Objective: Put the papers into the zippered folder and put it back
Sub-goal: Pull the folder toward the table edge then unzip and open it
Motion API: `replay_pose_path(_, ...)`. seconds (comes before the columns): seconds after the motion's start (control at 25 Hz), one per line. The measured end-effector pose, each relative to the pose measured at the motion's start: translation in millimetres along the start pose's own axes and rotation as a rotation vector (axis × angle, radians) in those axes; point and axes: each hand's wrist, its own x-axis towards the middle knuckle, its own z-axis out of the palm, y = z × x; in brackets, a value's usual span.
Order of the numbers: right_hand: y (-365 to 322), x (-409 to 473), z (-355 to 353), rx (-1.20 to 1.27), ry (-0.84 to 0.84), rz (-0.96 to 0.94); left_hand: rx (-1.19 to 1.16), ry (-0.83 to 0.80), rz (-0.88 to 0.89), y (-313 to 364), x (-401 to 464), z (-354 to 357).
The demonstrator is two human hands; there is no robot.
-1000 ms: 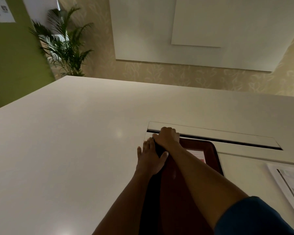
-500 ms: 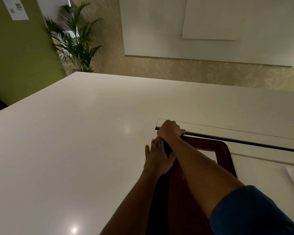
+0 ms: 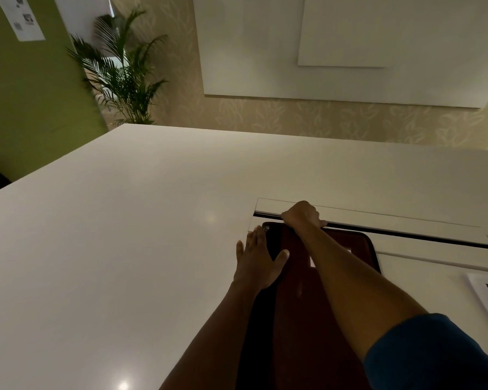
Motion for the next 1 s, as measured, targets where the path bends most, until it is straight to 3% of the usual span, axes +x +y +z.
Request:
replay_pose_path(0.36,92,23,-61,0.04,0.113,0.159,0.014,-0.006,0.005,-1,0,-1)
replay_pose_path(0.64,153,19,-99,0.215,0.13,0.224,0.059,-0.022,0.009,1,1,-3)
replay_pose_path(0.8,173,12,-101,0.338,0.15,0.128,0.055,-0.02,-0.004,1,1,-4)
replay_pose_path(1.0,207,6,-101,0.359,0.125,-0.158,0.059,-0.016,-0.008,2,2,-4)
